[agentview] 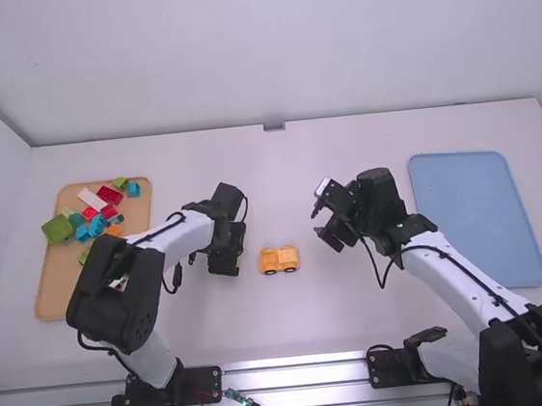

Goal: Assemble lego blocks to make yellow taxi

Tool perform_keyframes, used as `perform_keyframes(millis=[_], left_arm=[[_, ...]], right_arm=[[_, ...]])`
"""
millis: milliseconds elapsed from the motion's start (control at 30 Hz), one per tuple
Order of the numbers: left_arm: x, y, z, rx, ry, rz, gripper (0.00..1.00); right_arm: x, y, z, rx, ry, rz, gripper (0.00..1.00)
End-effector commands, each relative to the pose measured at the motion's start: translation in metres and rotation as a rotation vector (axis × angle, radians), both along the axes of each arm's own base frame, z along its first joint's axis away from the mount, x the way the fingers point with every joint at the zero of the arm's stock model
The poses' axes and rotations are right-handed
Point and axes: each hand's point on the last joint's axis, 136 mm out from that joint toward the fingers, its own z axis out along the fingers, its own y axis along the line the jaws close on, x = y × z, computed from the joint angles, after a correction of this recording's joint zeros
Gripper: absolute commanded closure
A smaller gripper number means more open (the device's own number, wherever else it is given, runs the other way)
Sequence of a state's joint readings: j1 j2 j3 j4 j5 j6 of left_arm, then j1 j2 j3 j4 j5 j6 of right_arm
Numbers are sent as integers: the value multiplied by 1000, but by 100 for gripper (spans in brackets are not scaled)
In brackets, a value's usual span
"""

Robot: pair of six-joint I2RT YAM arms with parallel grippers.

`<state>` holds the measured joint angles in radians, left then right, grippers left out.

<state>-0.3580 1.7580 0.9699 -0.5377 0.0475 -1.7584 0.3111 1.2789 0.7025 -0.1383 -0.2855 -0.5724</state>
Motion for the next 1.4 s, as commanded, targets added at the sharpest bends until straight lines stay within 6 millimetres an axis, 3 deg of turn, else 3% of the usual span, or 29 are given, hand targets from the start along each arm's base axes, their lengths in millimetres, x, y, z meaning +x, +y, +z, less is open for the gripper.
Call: perform_keyframes(millis=[0, 167, 200, 333, 367, 433, 633, 700, 800, 867, 900, 967, 1133, 1233, 1367], left_arm=[[15, 5, 15, 26, -30, -69, 18], [28, 9, 55, 69, -31, -348, 13], [32, 8, 65, 81, -49, -465, 9], [59, -5, 101, 147, -198, -1057, 10], [61, -10, 107, 147, -227, -1165, 1], [68, -20, 119, 148, -304, -1340, 1], [81, -21, 125, 244, -373, -1585, 1], [79, -20, 122, 302, -383, -1819, 1], [77, -23, 116, 322, -423, -2027, 1], [62, -37, 113, 225, -576, -2286, 1], [60, -38, 113, 214, -593, -2307, 1], [35, -51, 118, 69, -839, -2505, 1], [7, -40, 135, -26, -1328, -2618, 1], [4, -26, 134, 26, -1512, -2561, 1], [7, -11, 123, 95, -1609, -2428, 1]], right_arm=[[0, 0, 4, 13, -1, -8, 1], [0, 0, 4, 12, -1, -7, 1], [0, 0, 4, 13, -1, -7, 1], [0, 0, 4, 17, 2, -12, 1], [0, 0, 4, 16, 2, -12, 1], [0, 0, 4, 17, 2, -13, 1], [1, 0, 5, 19, -1, -13, 1], [0, 2, 5, 28, 4, -10, 1], [-4, 8, 7, 45, 1, 38, 1], [-9, 16, 10, 65, -9, 109, 1], [-10, 17, 10, 67, -9, 115, 1], [-17, 26, 14, 95, -23, 199, 1], [-37, 49, 21, 171, -53, 414, 1], [-45, 57, 11, 197, -48, 517, 1], [-46, 68, -12, 246, -11, 596, 1]])
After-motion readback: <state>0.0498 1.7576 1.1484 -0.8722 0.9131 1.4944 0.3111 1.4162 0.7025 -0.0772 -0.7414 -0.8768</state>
